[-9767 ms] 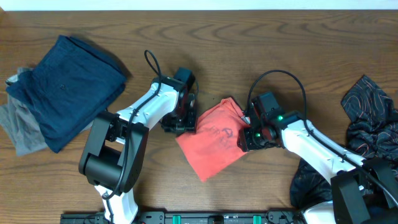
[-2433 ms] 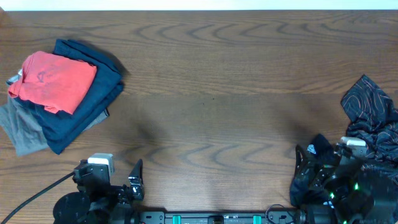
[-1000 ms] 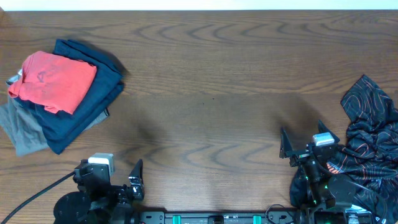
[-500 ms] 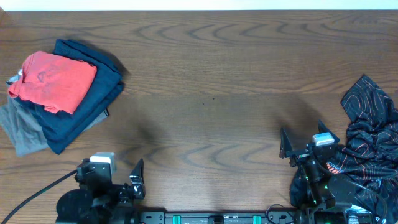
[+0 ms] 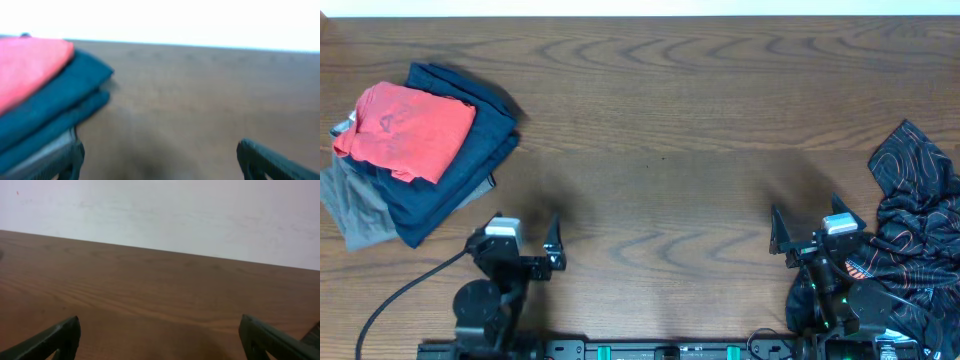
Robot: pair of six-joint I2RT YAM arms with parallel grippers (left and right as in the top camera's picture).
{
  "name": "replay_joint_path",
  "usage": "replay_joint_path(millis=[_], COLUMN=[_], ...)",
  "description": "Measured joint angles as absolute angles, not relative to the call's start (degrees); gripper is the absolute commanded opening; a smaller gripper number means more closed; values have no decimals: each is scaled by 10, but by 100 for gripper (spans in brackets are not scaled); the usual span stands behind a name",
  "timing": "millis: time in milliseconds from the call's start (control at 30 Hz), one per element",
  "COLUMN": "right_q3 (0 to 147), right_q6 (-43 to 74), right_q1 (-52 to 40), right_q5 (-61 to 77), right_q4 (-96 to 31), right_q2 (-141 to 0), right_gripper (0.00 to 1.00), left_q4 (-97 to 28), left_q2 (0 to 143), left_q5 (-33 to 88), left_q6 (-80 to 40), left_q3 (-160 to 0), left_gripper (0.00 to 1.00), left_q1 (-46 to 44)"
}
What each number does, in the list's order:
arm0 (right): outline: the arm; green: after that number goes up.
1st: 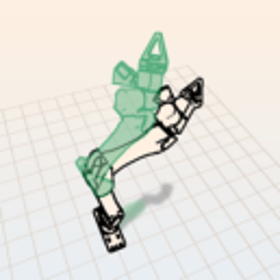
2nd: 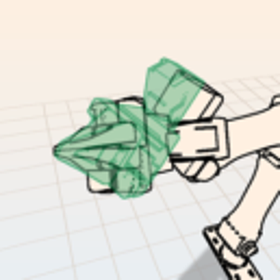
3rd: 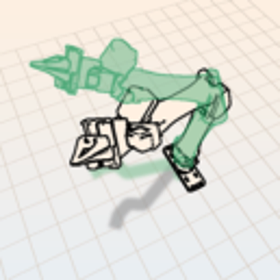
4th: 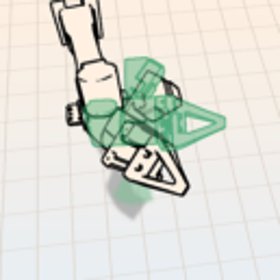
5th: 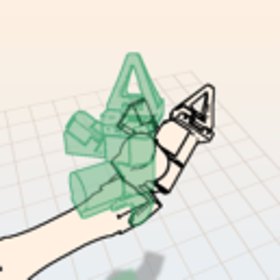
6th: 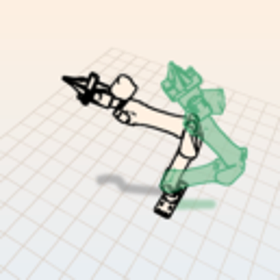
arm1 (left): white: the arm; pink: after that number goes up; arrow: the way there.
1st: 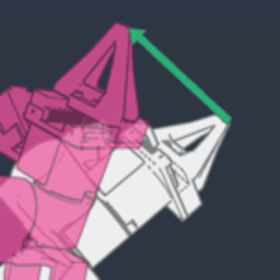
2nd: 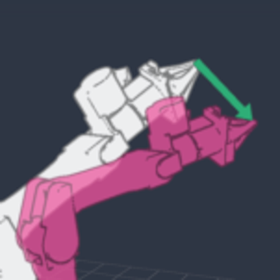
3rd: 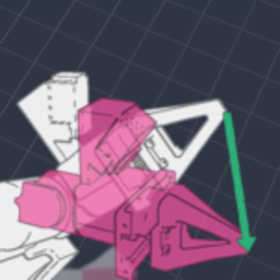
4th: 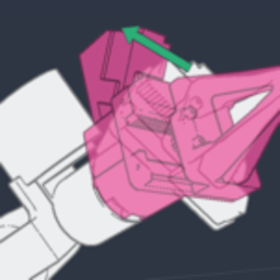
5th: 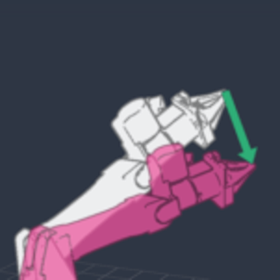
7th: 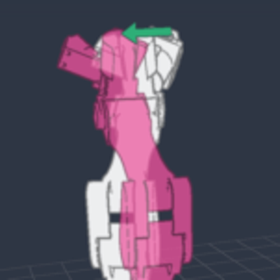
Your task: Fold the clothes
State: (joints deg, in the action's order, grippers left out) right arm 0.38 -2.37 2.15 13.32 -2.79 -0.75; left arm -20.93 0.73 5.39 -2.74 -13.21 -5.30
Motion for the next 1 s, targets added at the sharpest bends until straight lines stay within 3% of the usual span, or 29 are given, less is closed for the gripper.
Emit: replay_joint_path(millis=[267,1000], right_q3=[4,4], right_q6=[-24,-24], right_q1=[22,22], right_q5=[133,133], right_q4=[-28,-28], right_q2=[-8,-8], right_gripper=[99,99], left_q4=[-31,-24], left_q2=[6,6], left_q5=[21,19], left_q6=[-28,-27], left_q3=[-26,-16], left_gripper=[98,98], left_q1=[-53,-53])
